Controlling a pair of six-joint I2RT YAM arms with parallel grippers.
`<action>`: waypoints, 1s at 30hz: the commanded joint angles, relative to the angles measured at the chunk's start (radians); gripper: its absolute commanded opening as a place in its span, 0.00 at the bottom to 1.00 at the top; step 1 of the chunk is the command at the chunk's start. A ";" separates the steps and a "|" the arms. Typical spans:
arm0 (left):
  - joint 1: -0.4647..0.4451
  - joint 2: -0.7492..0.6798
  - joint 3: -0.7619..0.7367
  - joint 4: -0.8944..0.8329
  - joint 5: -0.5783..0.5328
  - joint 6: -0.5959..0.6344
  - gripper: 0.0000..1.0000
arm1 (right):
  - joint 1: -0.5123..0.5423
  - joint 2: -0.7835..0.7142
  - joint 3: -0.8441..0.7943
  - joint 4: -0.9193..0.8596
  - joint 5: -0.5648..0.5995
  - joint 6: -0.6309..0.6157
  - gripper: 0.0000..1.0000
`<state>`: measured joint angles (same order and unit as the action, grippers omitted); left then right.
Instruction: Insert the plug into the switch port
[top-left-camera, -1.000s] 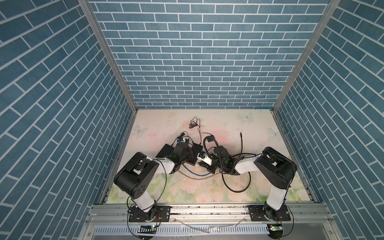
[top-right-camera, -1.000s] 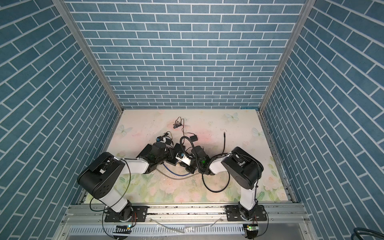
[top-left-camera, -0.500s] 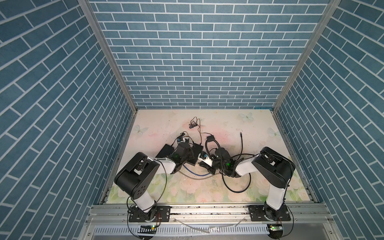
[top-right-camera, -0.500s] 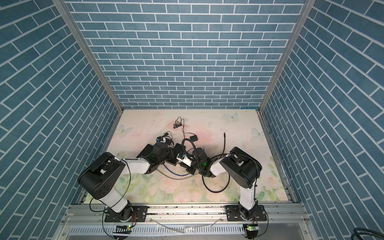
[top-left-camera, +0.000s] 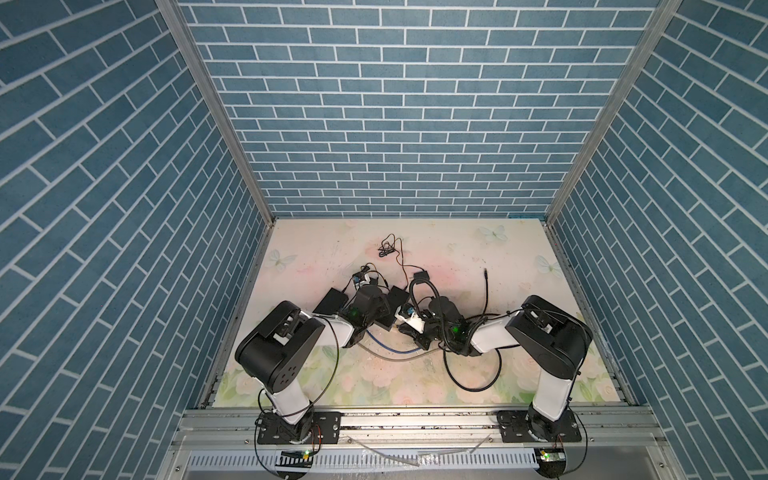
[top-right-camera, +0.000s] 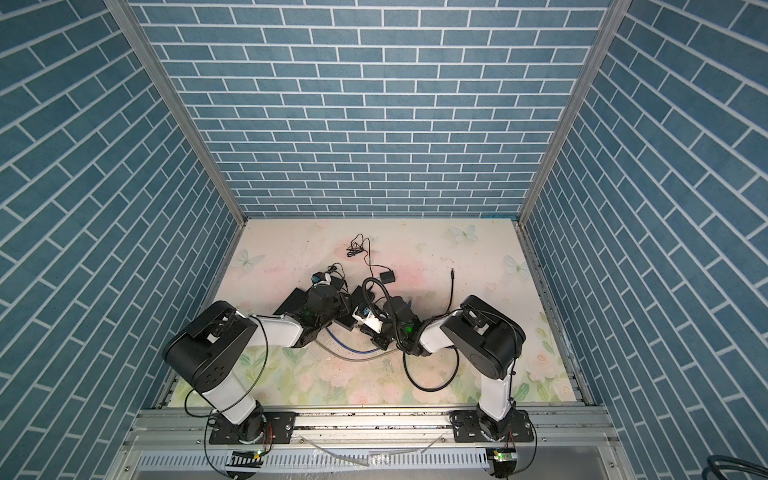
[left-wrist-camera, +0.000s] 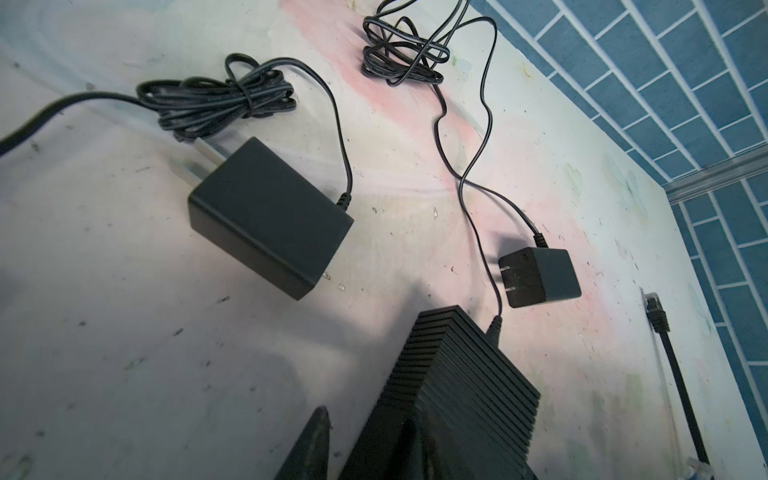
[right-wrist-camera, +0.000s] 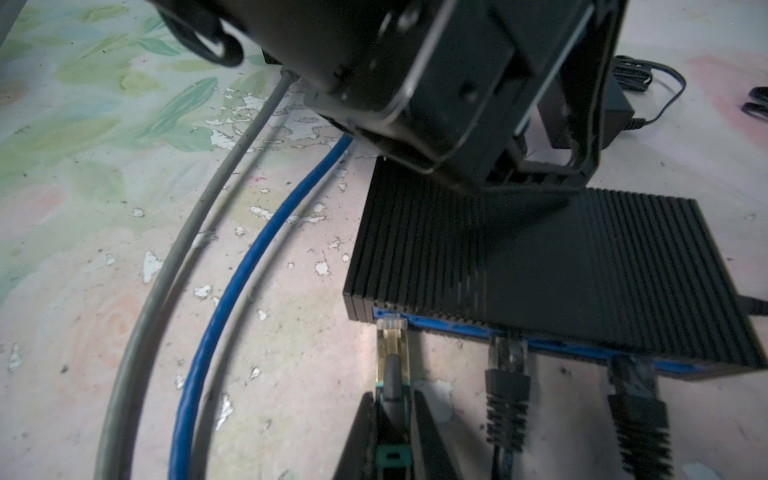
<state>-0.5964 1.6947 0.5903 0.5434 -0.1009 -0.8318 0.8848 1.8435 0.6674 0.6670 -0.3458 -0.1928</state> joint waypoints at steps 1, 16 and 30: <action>-0.060 0.038 -0.031 -0.083 0.135 -0.045 0.37 | 0.020 -0.041 0.022 0.152 0.039 0.054 0.00; -0.077 0.049 -0.030 -0.059 0.155 -0.068 0.37 | 0.019 0.078 -0.031 0.400 0.072 -0.025 0.00; -0.132 0.092 -0.045 -0.018 0.152 -0.107 0.37 | 0.020 0.114 -0.006 0.412 0.093 -0.023 0.00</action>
<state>-0.6907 1.7416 0.6056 0.6868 -0.0463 -0.9077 0.8978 1.9598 0.6235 1.0058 -0.2802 -0.1913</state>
